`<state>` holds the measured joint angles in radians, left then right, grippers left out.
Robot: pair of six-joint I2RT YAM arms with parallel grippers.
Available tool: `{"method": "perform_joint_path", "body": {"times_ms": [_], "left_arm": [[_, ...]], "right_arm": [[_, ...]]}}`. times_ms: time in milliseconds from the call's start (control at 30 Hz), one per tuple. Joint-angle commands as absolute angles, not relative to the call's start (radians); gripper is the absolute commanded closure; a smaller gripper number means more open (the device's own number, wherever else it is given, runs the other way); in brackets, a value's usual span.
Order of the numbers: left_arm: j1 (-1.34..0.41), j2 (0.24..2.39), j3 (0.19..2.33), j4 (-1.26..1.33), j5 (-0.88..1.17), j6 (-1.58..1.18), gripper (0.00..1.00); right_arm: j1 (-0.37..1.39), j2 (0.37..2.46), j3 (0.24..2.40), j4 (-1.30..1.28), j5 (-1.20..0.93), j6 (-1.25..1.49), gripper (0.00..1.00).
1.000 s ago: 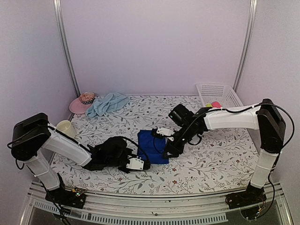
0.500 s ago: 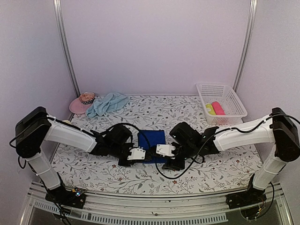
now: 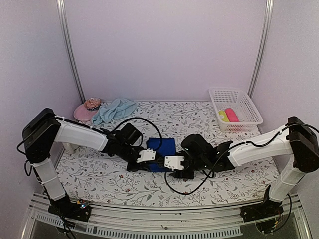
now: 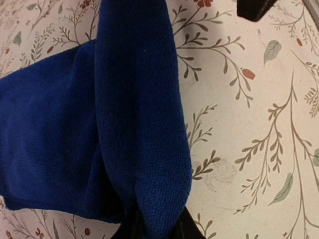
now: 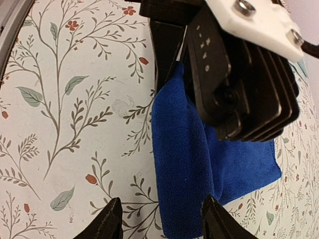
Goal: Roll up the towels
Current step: Roll the towel at the center of the board.
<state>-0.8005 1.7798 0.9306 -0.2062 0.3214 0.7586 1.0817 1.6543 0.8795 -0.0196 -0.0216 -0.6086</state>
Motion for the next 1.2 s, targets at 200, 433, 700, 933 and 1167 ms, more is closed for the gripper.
{"method": "perform_joint_path", "body": {"times_ms": [200, 433, 700, 933, 1167], "left_arm": [[-0.728, 1.882, 1.03, -0.386, 0.415, 0.729, 0.82], [-0.711, 1.906, 1.054, -0.418, 0.431, 0.731, 0.81], [-0.692, 1.935, 1.085, -0.451, 0.451, 0.73, 0.81], [-0.666, 1.949, 1.103, -0.467, 0.451, 0.729, 0.76], [-0.636, 1.886, 1.1, -0.426, 0.43, 0.711, 0.43]], "right_arm": [[1.088, 1.744, 0.914, 0.039, 0.071, -0.671, 0.45], [1.086, 1.797, 0.947, 0.049, 0.141, -0.703, 0.47], [1.082, 1.859, 0.98, 0.041, 0.184, -0.725, 0.51], [1.053, 1.905, 1.023, -0.005, 0.171, -0.695, 0.6], [1.032, 1.951, 1.1, -0.128, 0.109, -0.642, 0.68]]}}
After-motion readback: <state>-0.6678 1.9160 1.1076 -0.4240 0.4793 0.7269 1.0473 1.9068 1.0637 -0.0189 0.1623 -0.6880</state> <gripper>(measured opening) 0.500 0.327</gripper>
